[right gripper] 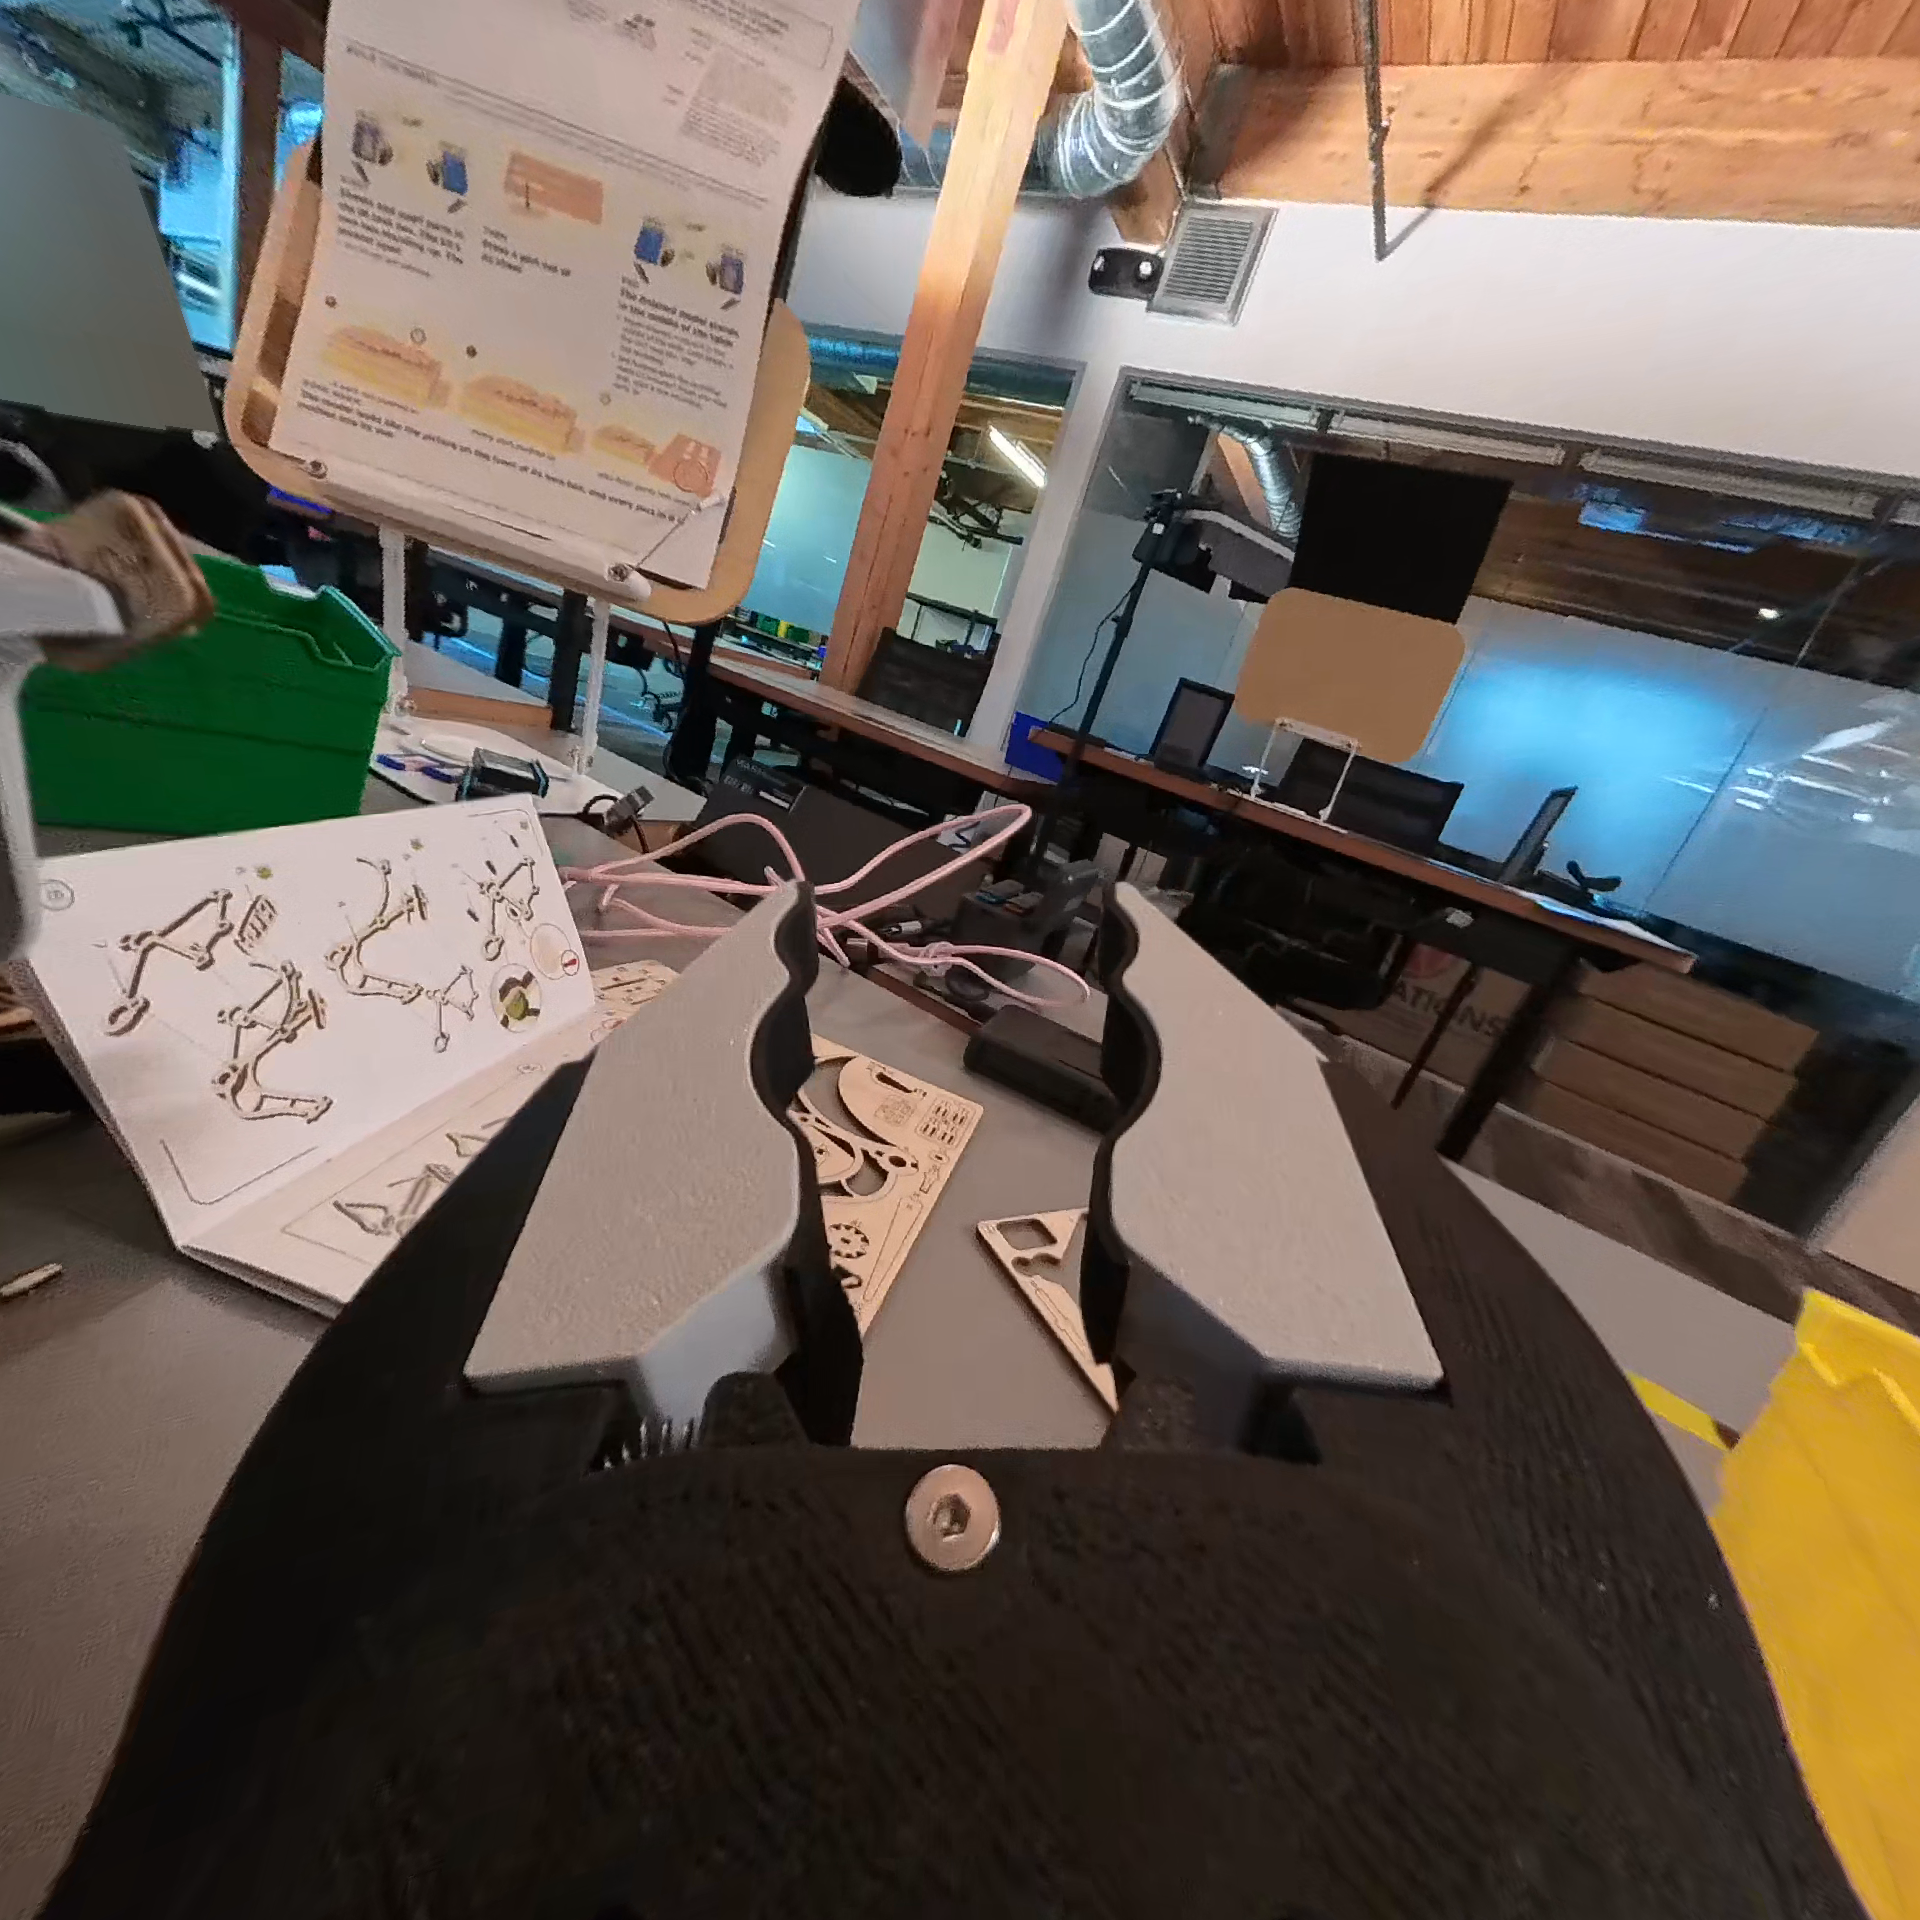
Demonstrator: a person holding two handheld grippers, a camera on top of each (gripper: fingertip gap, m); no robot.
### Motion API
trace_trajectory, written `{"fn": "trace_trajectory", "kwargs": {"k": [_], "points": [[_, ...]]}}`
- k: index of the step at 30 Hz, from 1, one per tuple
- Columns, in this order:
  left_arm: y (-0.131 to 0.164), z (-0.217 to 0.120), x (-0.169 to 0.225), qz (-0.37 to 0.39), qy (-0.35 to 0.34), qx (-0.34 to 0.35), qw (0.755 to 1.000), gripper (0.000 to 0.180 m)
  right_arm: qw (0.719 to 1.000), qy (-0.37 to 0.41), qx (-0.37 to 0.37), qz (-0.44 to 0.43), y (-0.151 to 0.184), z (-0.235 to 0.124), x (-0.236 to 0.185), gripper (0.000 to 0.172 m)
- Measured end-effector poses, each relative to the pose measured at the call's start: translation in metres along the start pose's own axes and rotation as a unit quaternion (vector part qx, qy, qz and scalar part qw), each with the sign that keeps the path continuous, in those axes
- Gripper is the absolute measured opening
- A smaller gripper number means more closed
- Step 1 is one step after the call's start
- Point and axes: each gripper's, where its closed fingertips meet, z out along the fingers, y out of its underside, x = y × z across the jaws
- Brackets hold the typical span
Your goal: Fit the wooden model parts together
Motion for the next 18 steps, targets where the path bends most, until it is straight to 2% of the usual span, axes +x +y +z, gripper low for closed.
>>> {"fn": "trace_trajectory", "kwargs": {"k": [4, 6, 14, 18], "points": [[0.002, -0.001, -0.003, 0.011, -0.006, -0.009, 1.0, 0.0, 0.996, -0.043, 0.058, 0.046, -0.018, -0.009, -0.01, 0.053], [0.0, -0.002, 0.003, 0.047, 0.0, -0.007, 0.999, 0.0, 0.996, -0.037, 0.078, 0.028, -0.026, -0.015, -0.011, 0.053], [0.006, 0.003, 0.022, 0.113, 0.016, -0.025, 0.993, 0.001, 0.997, 0.012, 0.07, -0.017, -0.035, -0.035, -0.003, 0.054], [0.006, 0.004, 0.023, 0.131, 0.011, -0.029, 0.991, 0.001, 0.998, 0.01, 0.037, -0.04, -0.023, -0.03, -0.003, 0.053]]}}
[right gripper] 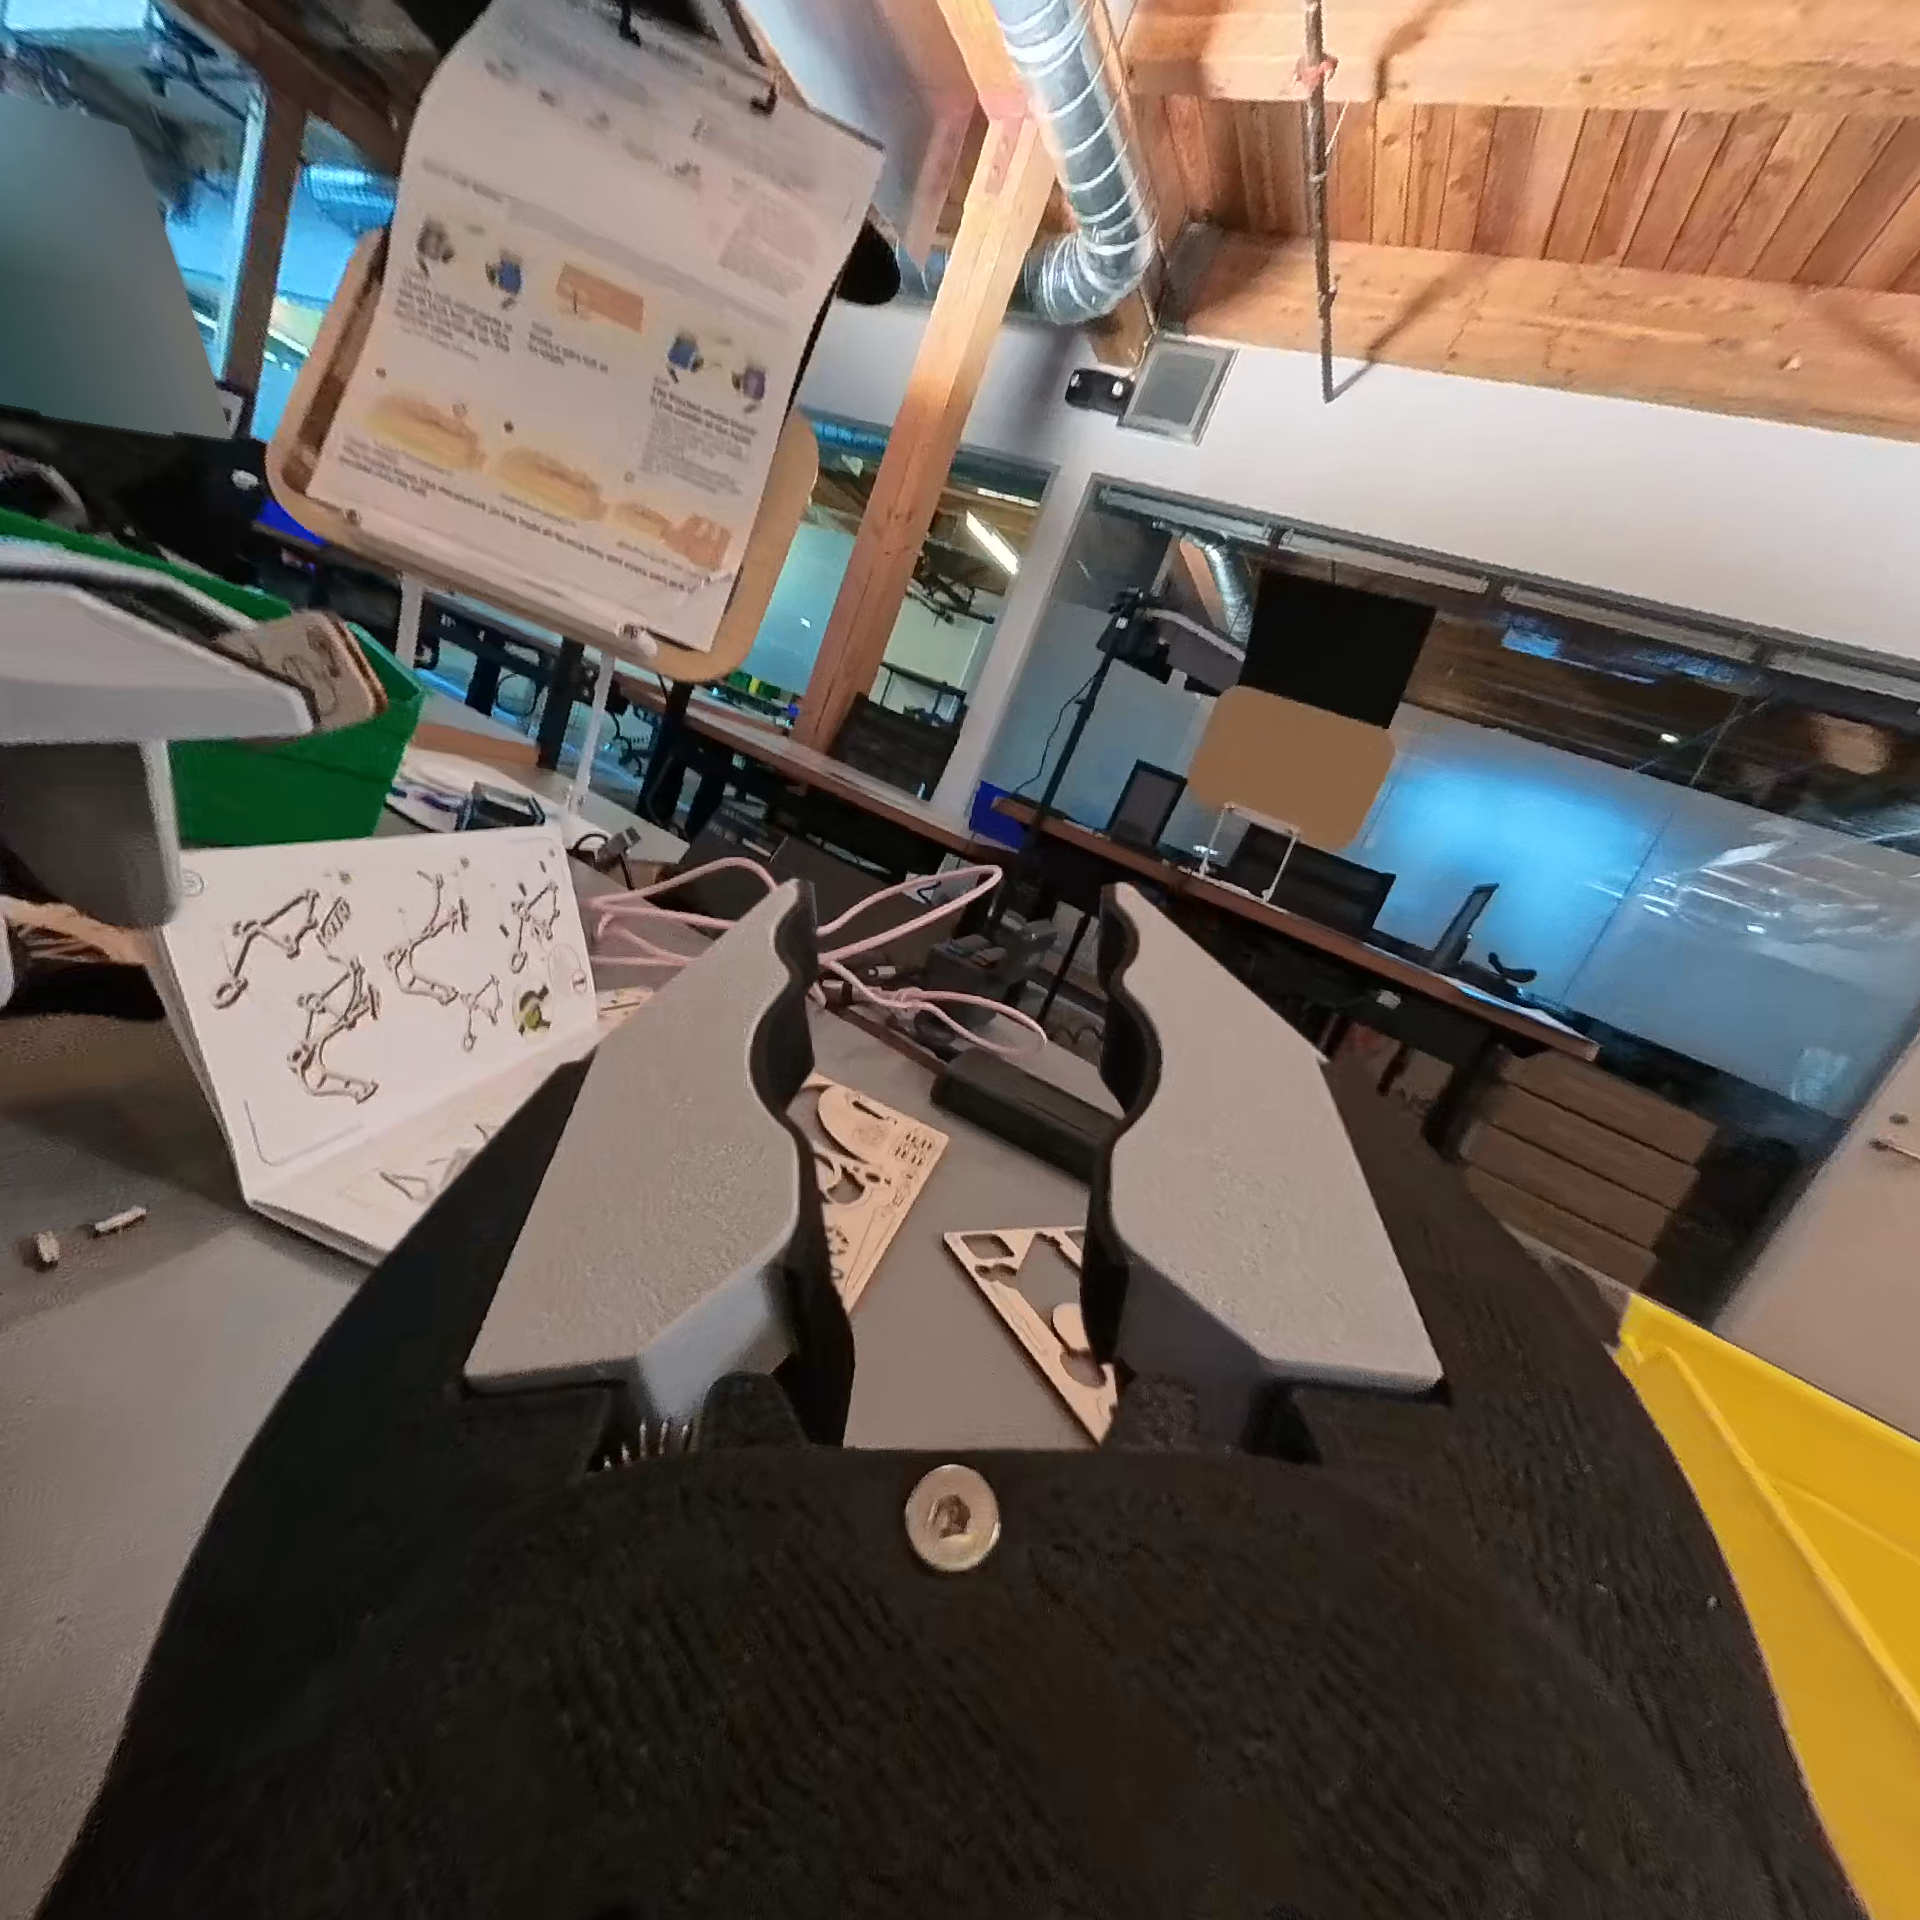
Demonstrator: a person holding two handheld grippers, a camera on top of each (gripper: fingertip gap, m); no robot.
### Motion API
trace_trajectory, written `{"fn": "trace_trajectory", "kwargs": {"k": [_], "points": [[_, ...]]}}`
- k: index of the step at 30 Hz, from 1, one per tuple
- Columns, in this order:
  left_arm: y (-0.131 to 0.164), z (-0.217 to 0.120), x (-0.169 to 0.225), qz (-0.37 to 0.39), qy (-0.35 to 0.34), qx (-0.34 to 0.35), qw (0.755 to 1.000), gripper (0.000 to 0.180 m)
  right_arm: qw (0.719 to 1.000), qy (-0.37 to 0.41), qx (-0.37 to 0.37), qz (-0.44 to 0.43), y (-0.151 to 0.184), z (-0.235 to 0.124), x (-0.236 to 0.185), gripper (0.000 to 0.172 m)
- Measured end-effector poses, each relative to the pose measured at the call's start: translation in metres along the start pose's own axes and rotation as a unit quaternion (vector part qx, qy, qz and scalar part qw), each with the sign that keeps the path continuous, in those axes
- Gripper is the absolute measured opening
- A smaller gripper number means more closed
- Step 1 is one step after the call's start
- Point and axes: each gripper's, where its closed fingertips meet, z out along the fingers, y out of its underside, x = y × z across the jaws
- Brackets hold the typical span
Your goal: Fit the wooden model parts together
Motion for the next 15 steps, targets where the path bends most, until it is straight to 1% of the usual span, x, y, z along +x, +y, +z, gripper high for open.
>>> {"fn": "trace_trajectory", "kwargs": {"k": [3, 9, 11, 12, 15], "points": [[-0.002, -0.001, -0.004, -0.005, -0.012, 0.002, 1.0, 0.001, 1.0, 0.01, -0.01, 0.0, 0.004, -0.001, 0.004, 0.052], [0.001, 0.001, 0.0, 0.034, -0.014, -0.013, 0.999, 0.0, 1.0, 0.007, -0.008, 0.021, 0.008, 0.0, 0.006, 0.051], [0.0, 0.002, 0.004, 0.032, -0.005, -0.011, 0.999, 0.001, 1.0, -0.007, -0.017, 0.025, 0.017, 0.008, 0.005, 0.05], [0.001, 0.003, 0.006, 0.026, 0.001, -0.011, 1.0, 0.001, 0.999, -0.022, -0.028, 0.027, 0.023, 0.014, 0.004, 0.05], [0.002, 0.004, 0.009, -0.003, 0.014, -0.009, 1.0, 0.0, 0.997, -0.073, -0.025, 0.007, 0.028, 0.024, -0.005, 0.051]]}}
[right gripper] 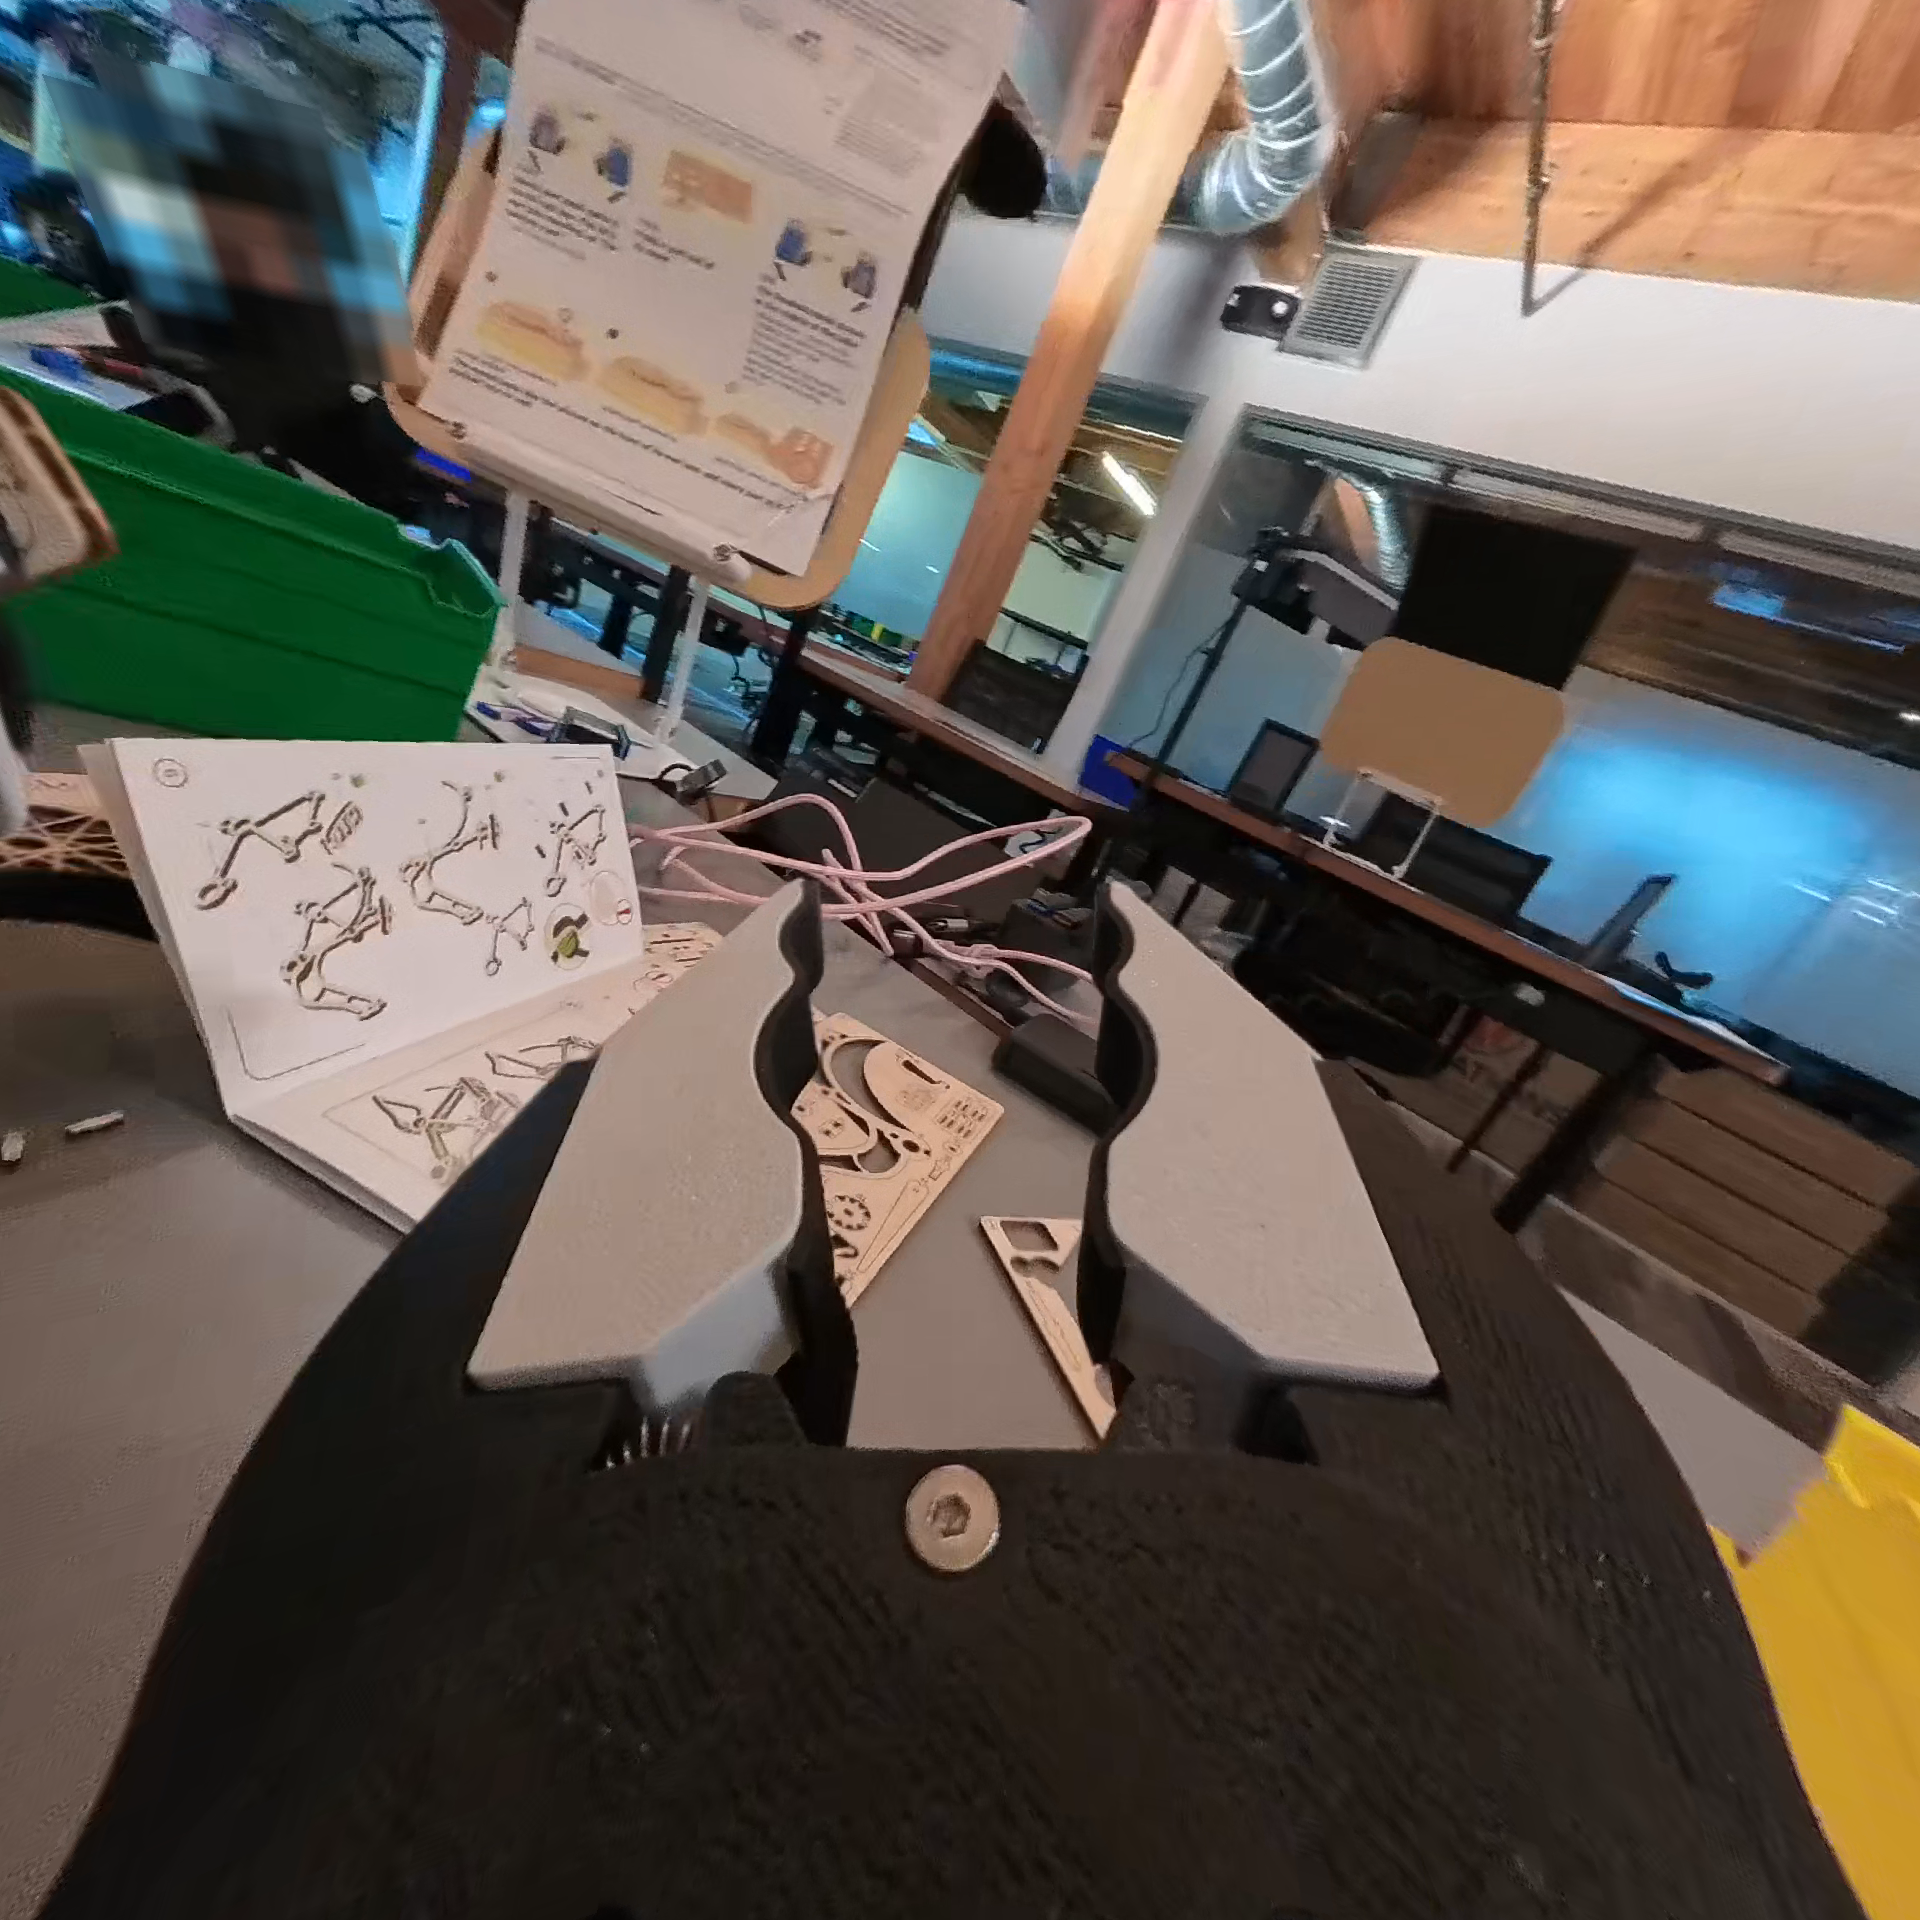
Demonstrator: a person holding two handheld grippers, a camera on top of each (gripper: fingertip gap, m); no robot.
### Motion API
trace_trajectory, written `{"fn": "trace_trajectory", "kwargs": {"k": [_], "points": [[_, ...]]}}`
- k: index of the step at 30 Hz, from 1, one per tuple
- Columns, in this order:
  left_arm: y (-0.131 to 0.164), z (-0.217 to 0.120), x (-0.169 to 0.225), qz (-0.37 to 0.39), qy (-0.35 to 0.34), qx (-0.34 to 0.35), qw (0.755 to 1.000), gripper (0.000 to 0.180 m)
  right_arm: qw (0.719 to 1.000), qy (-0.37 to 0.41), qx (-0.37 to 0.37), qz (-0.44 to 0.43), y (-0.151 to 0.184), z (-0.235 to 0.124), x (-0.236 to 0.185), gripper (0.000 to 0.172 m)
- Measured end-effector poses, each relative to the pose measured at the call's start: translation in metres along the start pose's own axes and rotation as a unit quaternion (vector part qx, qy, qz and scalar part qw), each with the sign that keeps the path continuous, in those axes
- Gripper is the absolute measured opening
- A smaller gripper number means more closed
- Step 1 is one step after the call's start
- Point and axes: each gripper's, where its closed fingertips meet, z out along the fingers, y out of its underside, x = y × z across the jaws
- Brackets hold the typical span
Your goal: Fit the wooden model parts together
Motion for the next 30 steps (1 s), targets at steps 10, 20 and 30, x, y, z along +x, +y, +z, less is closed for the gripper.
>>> {"fn": "trace_trajectory", "kwargs": {"k": [10, 20, 30], "points": [[0.007, -0.004, -0.016, -0.062, -0.012, 0.0, 0.998, 0.0, 0.997, 0.015, 0.041, 0.061, -0.016, -0.016, 0.007, 0.05], [0.0, -0.003, 0.002, 0.0, 0.005, -0.001, 1.0, 0.0, 0.998, 0.043, 0.029, 0.038, -0.022, -0.035, 0.004, 0.05], [0.0, -0.009, -0.012, 0.018, -0.028, -0.008, 0.999, 0.001, 0.997, 0.035, 0.032, 0.054, -0.022, -0.033, 0.002, 0.05]]}}
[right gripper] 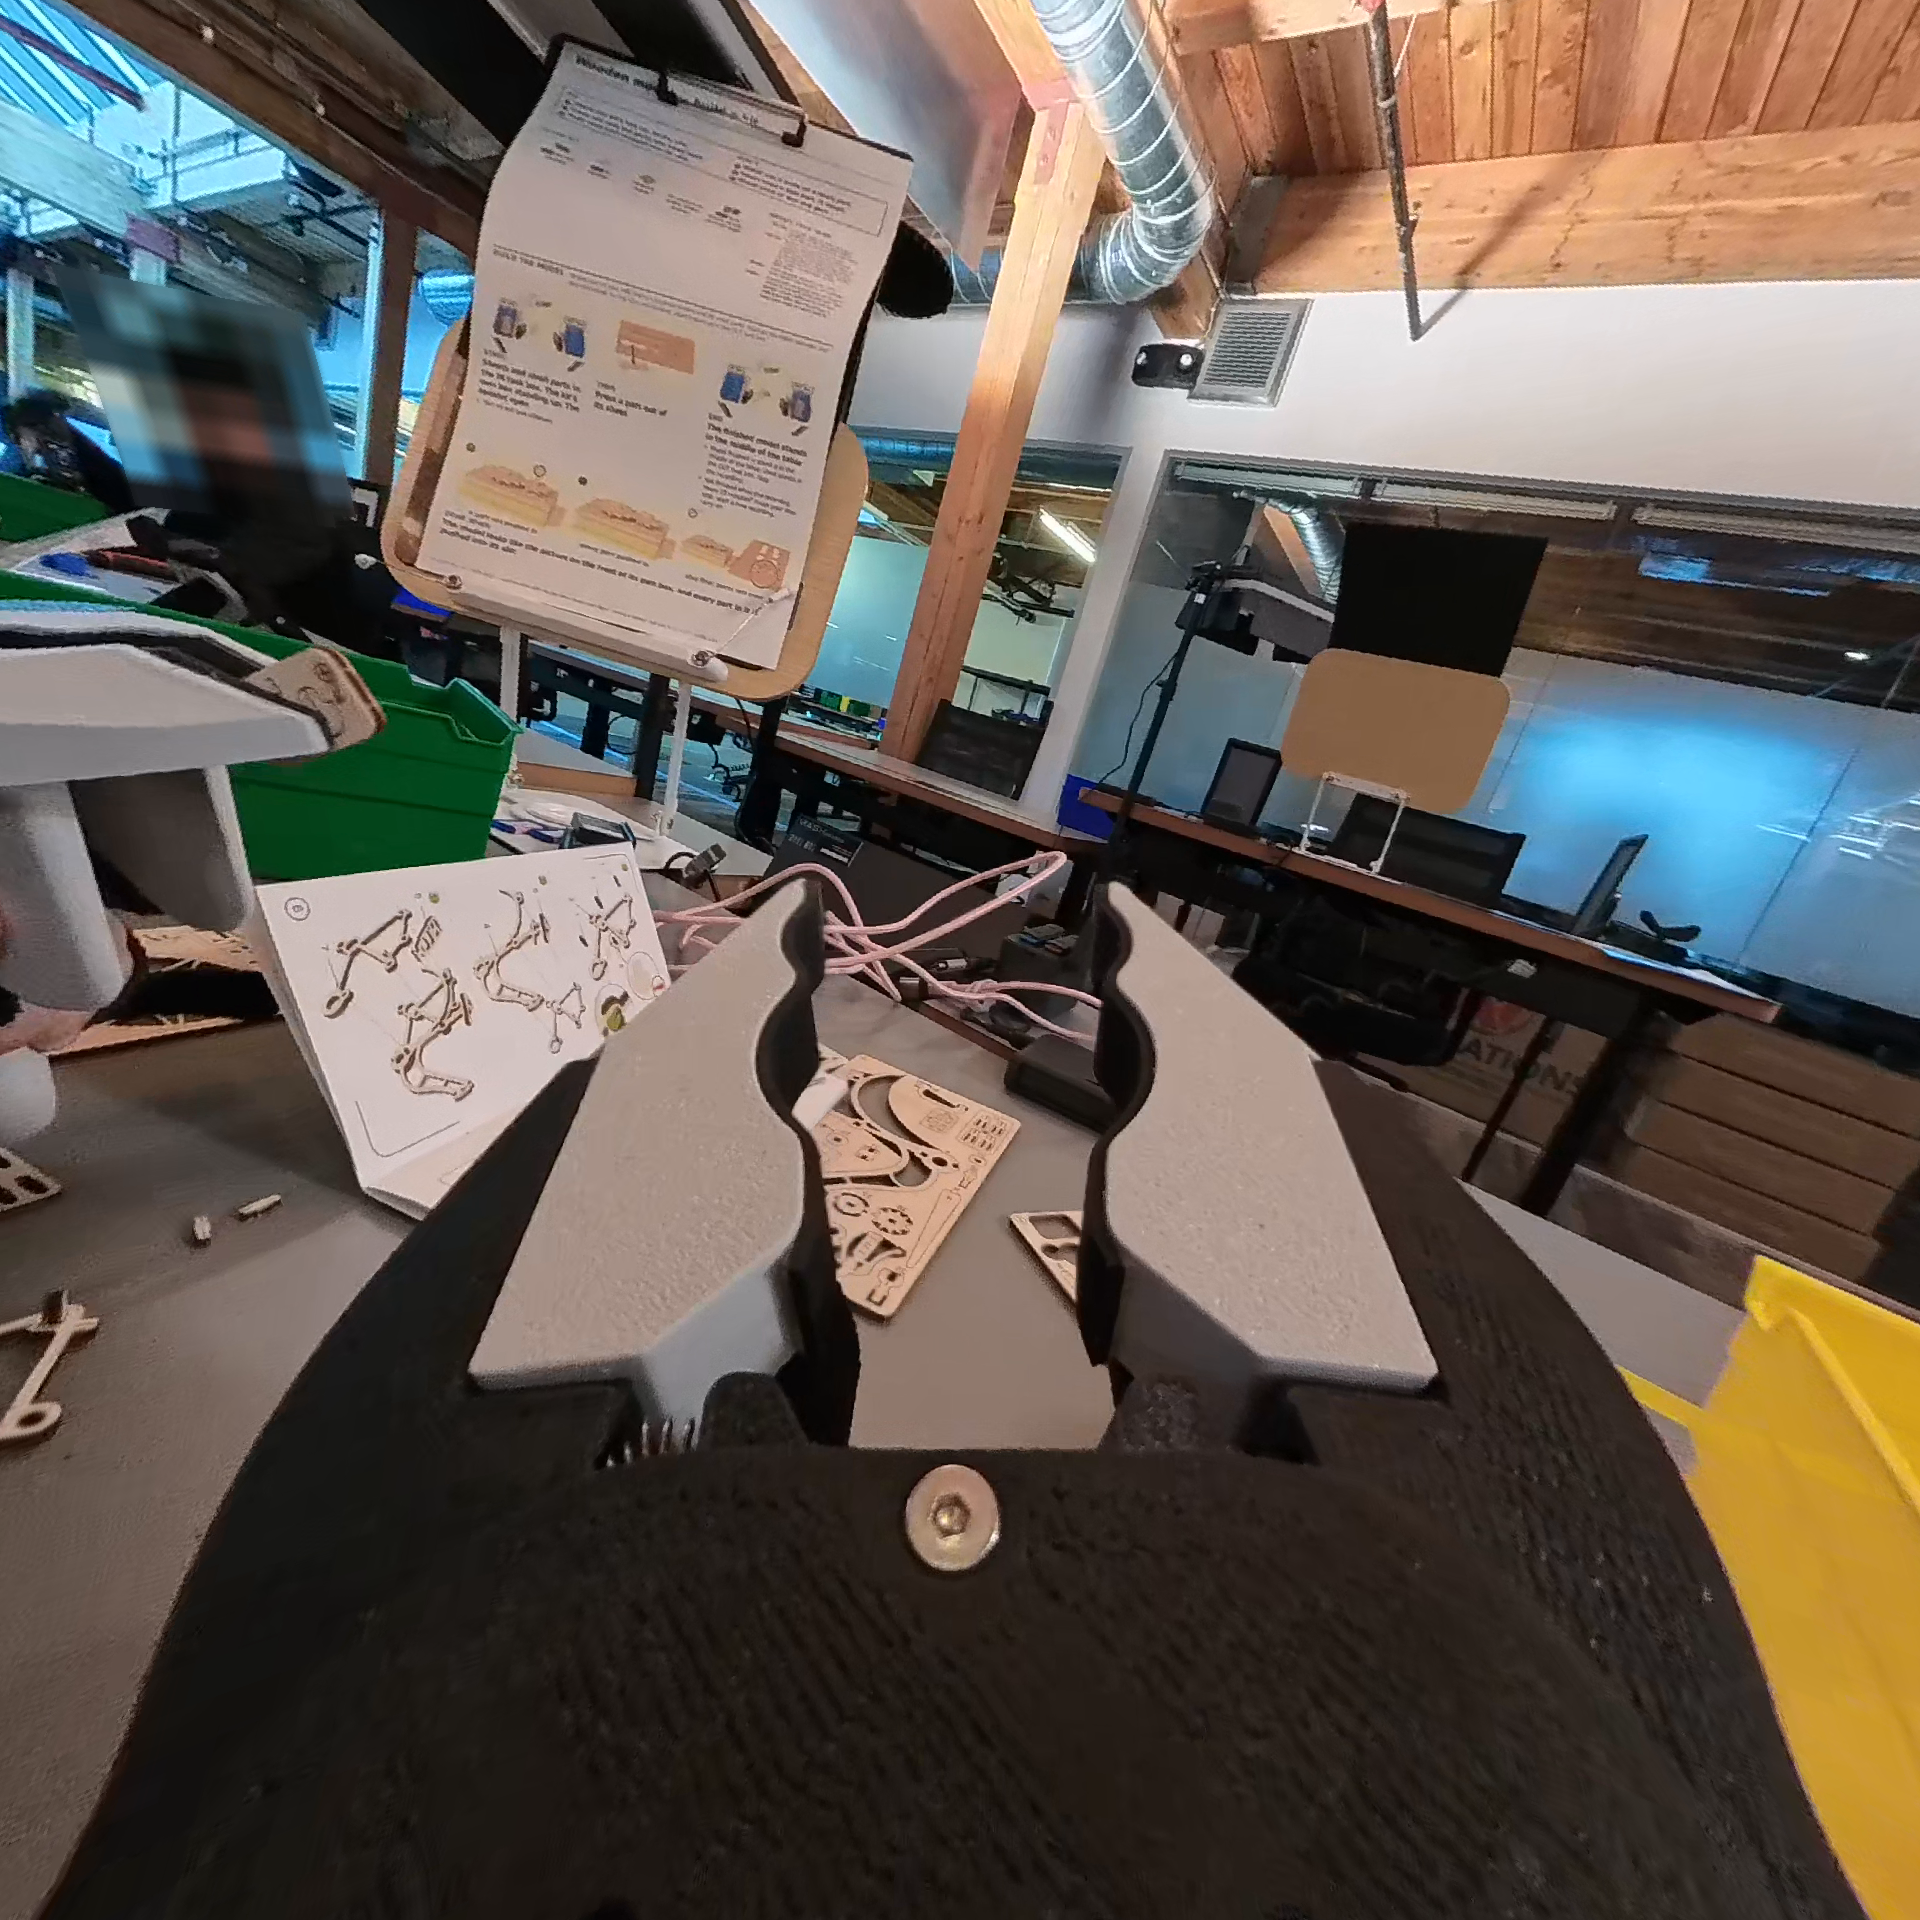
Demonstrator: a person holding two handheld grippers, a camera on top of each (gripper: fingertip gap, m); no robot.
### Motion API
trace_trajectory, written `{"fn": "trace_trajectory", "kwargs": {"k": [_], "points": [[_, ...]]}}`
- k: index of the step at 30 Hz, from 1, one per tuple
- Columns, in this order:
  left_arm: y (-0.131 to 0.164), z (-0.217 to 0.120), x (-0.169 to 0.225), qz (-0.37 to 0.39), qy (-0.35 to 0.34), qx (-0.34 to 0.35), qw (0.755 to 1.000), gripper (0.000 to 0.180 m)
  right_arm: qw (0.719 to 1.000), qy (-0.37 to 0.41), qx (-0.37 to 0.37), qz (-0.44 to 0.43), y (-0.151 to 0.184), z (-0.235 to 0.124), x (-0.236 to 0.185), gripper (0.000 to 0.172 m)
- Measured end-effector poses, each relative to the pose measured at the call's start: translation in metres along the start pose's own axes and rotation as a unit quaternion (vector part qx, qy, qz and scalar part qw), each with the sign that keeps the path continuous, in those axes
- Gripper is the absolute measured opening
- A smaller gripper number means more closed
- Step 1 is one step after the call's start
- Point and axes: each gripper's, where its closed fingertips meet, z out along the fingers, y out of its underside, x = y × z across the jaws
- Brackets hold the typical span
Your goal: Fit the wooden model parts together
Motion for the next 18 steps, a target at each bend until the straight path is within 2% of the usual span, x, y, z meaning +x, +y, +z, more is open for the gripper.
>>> {"fn": "trace_trajectory", "kwargs": {"k": [7, 18], "points": [[0.0019, 0.0019, 0.0018, 0.015, 0.004, -0.004, 1.0, 0.001, 1.0, 0.006, -0.004, 0.004, 0.0029, 0.0003, 0.0041, 0.05], [0.0018, 0.005, -0.0014, -0.026, 0.01, 0.009, 1.0, 0.001, 1.0, 0.0, -0.013, -0.003, 0.0054, -0.0008, 0.0031, 0.05]]}}
